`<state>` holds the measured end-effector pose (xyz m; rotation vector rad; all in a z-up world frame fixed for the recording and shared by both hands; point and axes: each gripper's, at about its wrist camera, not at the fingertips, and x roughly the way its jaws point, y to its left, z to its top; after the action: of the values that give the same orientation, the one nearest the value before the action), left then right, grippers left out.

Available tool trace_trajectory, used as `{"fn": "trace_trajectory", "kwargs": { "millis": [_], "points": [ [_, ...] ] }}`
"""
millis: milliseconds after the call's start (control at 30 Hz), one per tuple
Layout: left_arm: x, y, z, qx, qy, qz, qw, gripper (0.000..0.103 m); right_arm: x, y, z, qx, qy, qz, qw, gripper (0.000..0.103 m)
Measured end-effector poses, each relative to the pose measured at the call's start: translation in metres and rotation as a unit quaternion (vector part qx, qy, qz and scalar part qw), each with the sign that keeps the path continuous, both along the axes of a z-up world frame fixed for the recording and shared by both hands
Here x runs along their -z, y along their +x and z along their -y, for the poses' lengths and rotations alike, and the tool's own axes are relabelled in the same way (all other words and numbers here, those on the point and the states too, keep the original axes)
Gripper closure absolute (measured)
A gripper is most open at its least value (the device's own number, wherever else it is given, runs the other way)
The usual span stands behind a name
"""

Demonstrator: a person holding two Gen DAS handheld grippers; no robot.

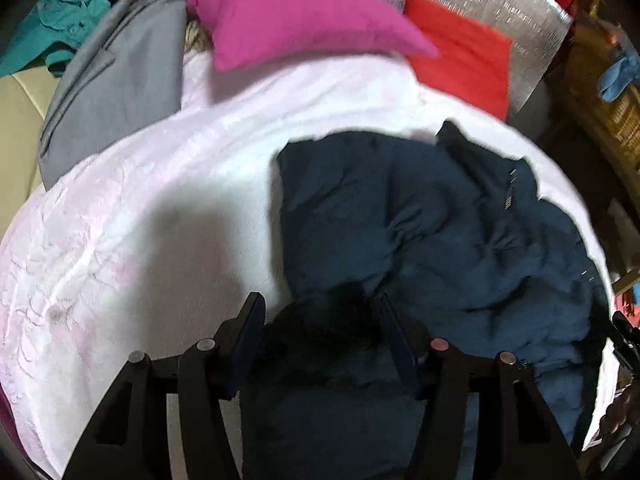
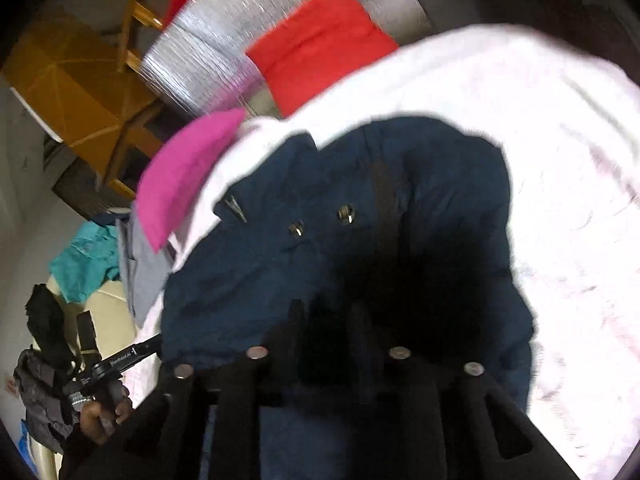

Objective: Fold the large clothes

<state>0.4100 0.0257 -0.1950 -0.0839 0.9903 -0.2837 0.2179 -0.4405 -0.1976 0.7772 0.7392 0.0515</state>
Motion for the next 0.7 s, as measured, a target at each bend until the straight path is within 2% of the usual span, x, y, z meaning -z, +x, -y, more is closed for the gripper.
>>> {"fn": "trace_trajectory", "kwargs": {
  "millis": [33,100,167,233,333,433,600,667,700],
  "points": [
    [-0.003,-0.001,0.001,0.001,-0.004,0.006,1.0,0.043,-0.002,-0.005,0.005,0.009,0.005,0.01,1.0,0.051],
    [-0.008,0.0,0.008,0.004,-0.007,0.022,0.9997,0.043,-0.005,-0.008,0.01,0.021,0.009,0.026,0.999,0.049],
    [-0.007,0.002,0.018,0.009,0.001,0.024,0.9997,0.042,-0.004,-0.002,0.008,0.013,0.003,0.02,1.0,0.049],
    [0.002,0.007,0.031,0.018,0.017,0.015,0.9996,0.043,0.002,0.003,0.004,0.004,0.0,0.013,1.0,0.06],
    [0.023,0.012,0.045,0.023,0.059,-0.01,0.9979,0.042,0.02,0.016,-0.003,-0.002,-0.01,-0.028,1.0,0.06],
    [0.026,0.013,0.05,0.027,0.074,-0.01,0.9969,0.041,0.028,0.017,0.001,0.006,0.001,-0.038,0.999,0.066],
    [0.01,0.0,0.039,0.028,0.052,-0.013,0.9981,0.042,0.013,-0.002,0.008,0.013,0.009,-0.026,1.0,0.065],
    [0.005,-0.014,0.029,0.033,0.037,-0.011,0.9987,0.042,0.005,-0.019,0.01,0.015,0.004,-0.013,1.0,0.055],
    [0.002,-0.02,0.024,0.036,0.035,-0.008,0.9987,0.042,0.002,-0.029,0.012,0.017,0.002,-0.006,1.0,0.047]
  ]
}}
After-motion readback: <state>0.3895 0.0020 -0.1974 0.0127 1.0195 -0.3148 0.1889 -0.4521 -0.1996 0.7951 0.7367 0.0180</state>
